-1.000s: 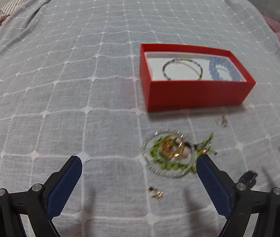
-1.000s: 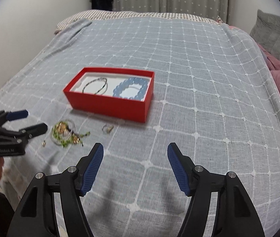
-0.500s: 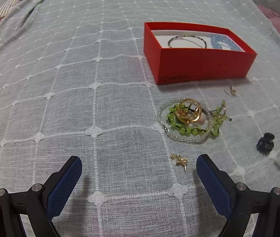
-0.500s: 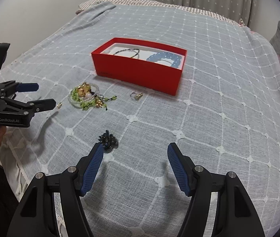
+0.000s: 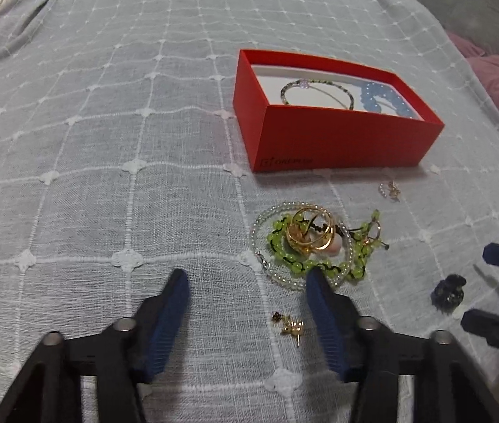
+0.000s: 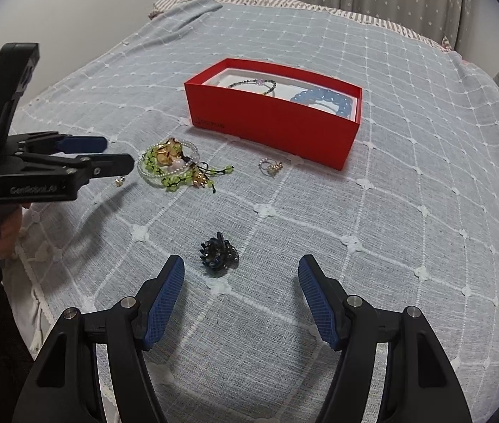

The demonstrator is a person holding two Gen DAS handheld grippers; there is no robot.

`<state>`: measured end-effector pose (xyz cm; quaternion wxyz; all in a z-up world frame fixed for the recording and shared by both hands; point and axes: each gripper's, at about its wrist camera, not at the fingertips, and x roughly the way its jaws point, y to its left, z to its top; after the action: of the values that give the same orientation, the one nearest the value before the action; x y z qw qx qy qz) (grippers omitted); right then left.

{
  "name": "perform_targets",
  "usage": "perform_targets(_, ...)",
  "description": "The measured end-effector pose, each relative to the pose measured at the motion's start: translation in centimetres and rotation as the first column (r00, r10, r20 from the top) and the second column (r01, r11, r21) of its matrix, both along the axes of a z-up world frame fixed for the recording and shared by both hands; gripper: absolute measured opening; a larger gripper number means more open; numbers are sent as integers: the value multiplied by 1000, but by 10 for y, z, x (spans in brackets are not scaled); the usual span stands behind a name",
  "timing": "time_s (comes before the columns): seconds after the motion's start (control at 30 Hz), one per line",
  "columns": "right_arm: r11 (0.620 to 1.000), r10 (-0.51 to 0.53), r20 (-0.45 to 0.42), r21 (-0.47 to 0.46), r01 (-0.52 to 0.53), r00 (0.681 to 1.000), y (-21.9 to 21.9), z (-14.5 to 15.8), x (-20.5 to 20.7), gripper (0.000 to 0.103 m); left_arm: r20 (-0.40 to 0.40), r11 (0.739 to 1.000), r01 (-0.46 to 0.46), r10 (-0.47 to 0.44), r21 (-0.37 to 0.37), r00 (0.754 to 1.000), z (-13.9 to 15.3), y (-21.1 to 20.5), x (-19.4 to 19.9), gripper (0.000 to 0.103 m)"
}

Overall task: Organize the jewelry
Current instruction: 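Withdraw both grippers from the box toward the remaining jewelry, then close the right gripper on the black hair clip while the left gripper grasps the clear bead bracelet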

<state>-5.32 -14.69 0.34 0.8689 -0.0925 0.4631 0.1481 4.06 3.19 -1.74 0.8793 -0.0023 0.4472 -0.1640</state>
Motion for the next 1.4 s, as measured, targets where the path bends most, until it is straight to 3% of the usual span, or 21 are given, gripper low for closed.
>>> perform_targets(0.13, 1000, 0, -1, 0, 0, 1000, 3, 0, 2, 70, -17, 1000, -3, 3, 14, 1000, -5, -8, 7, 43)
perform_targets(0.3, 1000, 7, -9, -3, -7, 1000, 5, -5, 2, 70, -26, 997, -16, 18, 74, 1000, -9, -15, 10, 21)
perform_targets(0.53, 1000, 13, -17, 0, -13, 1000, 9, -14, 3, 70, -19, 993, -10, 13, 120, 1000, -10, -20, 8, 1)
perform_targets(0.67, 1000, 14, -11, 1, -14, 1000, 11, -16, 4, 69, -17, 993, -22, 24, 120, 1000, -8, -17, 7, 0)
perform_targets(0.73, 1000, 18, -9, -2, -18, 1000, 12, -17, 5, 64, -17, 994, -29, 31, 108, 999, -6, -15, 7, 0)
perform_targets(1.0, 999, 48, -12, -19, -48, 999, 20, -17, 5, 24, 16, 997, -36, 35, 74, 999, 9, -10, 1, 0)
perform_targets(1.4, 998, 61, 38, -16, -61, 997, 25, 3, 2, 24, 76, 1000, -13, 12, 3, 997, 40, -19, -9, 0)
